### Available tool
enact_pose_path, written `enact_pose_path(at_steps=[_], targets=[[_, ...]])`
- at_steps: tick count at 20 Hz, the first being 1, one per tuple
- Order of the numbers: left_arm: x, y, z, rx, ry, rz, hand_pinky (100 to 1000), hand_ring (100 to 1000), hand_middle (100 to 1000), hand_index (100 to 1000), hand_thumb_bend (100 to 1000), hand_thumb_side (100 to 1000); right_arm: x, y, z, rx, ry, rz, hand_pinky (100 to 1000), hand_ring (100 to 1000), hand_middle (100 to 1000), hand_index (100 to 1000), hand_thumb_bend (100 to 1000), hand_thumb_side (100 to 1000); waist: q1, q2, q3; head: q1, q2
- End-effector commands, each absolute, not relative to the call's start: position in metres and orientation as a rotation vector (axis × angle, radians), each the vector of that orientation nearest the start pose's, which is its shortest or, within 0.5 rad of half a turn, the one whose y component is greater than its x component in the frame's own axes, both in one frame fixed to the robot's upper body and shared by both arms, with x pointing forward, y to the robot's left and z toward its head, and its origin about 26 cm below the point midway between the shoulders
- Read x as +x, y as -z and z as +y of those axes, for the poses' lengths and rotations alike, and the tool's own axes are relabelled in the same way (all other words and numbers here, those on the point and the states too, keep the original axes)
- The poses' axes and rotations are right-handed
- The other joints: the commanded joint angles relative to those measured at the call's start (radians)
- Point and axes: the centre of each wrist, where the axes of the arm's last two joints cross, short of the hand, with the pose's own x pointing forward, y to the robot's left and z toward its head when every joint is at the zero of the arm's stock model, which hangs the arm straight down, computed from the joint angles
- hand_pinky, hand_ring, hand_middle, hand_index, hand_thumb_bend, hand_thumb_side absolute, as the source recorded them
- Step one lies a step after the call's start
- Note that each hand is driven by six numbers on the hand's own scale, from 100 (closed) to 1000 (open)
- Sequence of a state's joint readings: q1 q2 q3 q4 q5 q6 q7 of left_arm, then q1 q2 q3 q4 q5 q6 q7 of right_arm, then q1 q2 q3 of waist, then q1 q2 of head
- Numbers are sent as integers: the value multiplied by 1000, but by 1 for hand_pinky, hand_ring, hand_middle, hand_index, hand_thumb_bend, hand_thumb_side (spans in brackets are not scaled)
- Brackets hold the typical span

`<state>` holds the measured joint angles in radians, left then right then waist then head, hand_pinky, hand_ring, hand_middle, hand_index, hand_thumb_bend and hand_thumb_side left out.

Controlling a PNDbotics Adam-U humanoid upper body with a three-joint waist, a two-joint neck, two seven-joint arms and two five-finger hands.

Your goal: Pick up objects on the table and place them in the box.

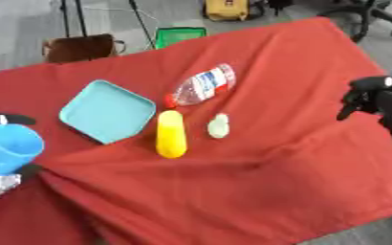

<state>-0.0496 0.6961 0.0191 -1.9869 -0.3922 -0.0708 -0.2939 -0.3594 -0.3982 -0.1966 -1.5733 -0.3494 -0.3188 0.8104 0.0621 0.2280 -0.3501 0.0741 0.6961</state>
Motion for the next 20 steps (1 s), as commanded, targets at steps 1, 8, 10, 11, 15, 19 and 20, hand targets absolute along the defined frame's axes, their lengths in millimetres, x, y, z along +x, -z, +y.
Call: enact_pose_path(at_steps=[1, 8, 10, 11, 15, 19, 20], targets=[[271, -189, 336, 674, 1218, -1738, 358, 170, 344, 838, 184, 481, 352, -157, -358, 317, -1066, -2203, 576, 574, 628, 810, 100, 658, -4, -15, -1, -9, -15], [272, -188, 332, 611, 1281, -1713, 390, 185, 363, 848, 549, 579, 352, -157, -357, 318, -1065, -2203, 576, 573, 627, 810, 100, 659, -3, -13, -2, -18, -24], [271, -187, 333, 597, 1315, -1701, 393, 186, 364, 849, 572, 582, 352, -157, -357, 318, -1064, -2203, 576, 573, 627, 810, 100, 659, -3, -13, -2, -20, -25], [271, -187, 334, 594, 1325, -1698, 393, 186, 364, 849, 572, 582, 352, -157, -358, 318, -1064, -2203, 576, 573, 627, 810, 100, 659, -3, -13, -2, -21, -26], [270, -187, 336, 585, 1336, -1687, 381, 163, 351, 839, 592, 533, 352, -158, -357, 317, -1065, -2203, 576, 573, 627, 810, 100, 659, -2, -12, 2, -26, -29], [271, -190, 337, 619, 1306, -1697, 372, 150, 344, 829, 328, 343, 352, -158, -358, 316, -1064, -2201, 576, 572, 627, 810, 100, 660, -1, -12, 1, -27, -29], [272, -192, 336, 633, 1298, -1704, 370, 144, 339, 821, 283, 271, 352, -157, -358, 316, -1064, -2201, 576, 572, 627, 810, 100, 660, -1, -12, 0, -27, -29]])
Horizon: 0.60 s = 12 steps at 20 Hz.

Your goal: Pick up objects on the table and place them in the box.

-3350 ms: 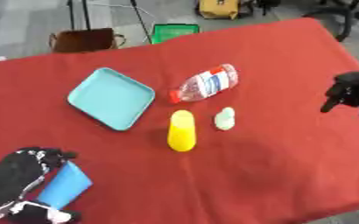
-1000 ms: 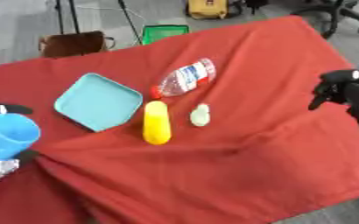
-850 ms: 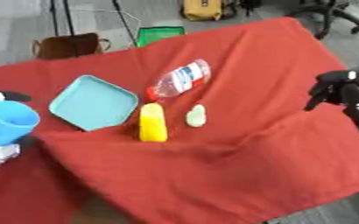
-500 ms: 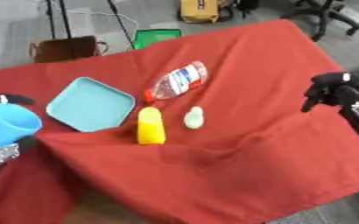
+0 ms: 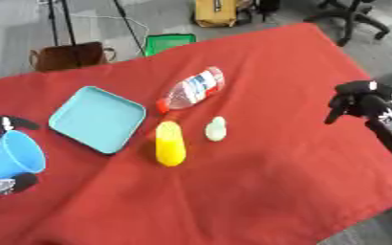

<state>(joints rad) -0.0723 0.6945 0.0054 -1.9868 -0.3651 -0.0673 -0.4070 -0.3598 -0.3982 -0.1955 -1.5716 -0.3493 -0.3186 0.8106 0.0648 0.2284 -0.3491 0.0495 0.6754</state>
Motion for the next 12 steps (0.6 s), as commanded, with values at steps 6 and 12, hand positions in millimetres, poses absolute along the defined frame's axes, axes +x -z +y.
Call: enact_pose_path(at_steps=[6, 12], targets=[[278, -207, 329, 738, 1295, -1758, 364, 134, 333, 796, 211, 101, 352, -157, -356, 321, -1068, -2198, 576, 572, 627, 810, 100, 660, -3, -16, -6, -3, -9], [297, -233, 319, 825, 1376, -1787, 391, 129, 339, 782, 276, 100, 354, -157, -351, 338, -1077, -2194, 576, 571, 627, 810, 100, 661, 3, -23, -28, 6, -9]])
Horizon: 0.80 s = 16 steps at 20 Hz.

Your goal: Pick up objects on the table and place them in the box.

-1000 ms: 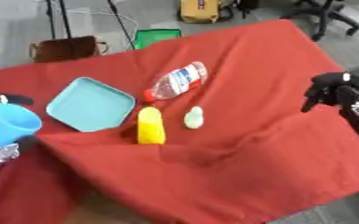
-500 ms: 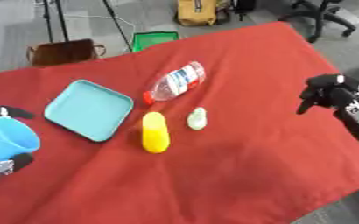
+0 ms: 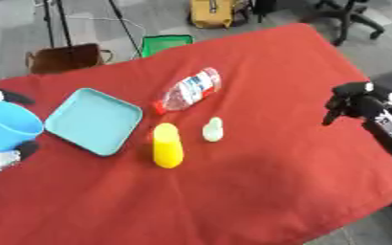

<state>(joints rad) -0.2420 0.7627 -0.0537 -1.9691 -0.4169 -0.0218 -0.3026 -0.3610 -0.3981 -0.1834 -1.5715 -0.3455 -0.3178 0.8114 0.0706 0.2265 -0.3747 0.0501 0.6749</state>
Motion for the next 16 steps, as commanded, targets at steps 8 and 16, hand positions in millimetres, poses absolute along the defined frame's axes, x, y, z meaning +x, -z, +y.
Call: enact_pose_path(at_steps=[8, 16], targets=[[332, -240, 322, 1033, 1547, -1762, 487, 159, 364, 778, 513, 100, 356, -160, -341, 362, -1104, -2187, 576, 571, 627, 810, 100, 665, 14, -23, -48, 35, -7], [368, -207, 342, 1207, 1507, -1735, 496, 167, 382, 777, 571, 100, 358, -163, -335, 379, -1121, -2190, 576, 570, 627, 809, 100, 666, 24, -19, -74, 53, -14]])
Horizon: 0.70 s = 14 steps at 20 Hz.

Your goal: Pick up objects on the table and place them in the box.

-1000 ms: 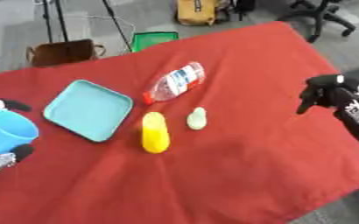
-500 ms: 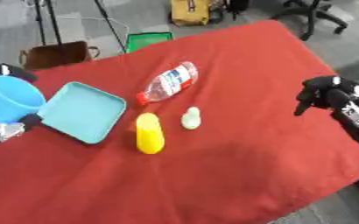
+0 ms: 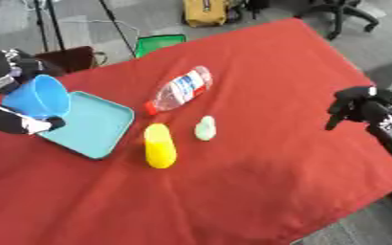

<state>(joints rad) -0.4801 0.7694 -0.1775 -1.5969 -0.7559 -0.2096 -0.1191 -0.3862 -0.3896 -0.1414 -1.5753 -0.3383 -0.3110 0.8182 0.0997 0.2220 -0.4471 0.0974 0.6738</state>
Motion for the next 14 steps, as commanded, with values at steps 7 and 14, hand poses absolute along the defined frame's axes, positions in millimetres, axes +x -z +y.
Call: enact_pose_path(at_steps=[7, 14], targets=[[386, -179, 355, 1266, 1407, -1763, 472, 180, 413, 784, 555, 100, 359, -163, -331, 386, -1128, -2188, 576, 570, 627, 809, 100, 667, -1, -13, -18, 7, -15], [396, -160, 355, 1237, 1405, -1807, 477, 205, 453, 803, 620, 100, 360, -164, -330, 391, -1133, -2194, 576, 570, 627, 809, 100, 665, -4, -11, -36, 7, -21]])
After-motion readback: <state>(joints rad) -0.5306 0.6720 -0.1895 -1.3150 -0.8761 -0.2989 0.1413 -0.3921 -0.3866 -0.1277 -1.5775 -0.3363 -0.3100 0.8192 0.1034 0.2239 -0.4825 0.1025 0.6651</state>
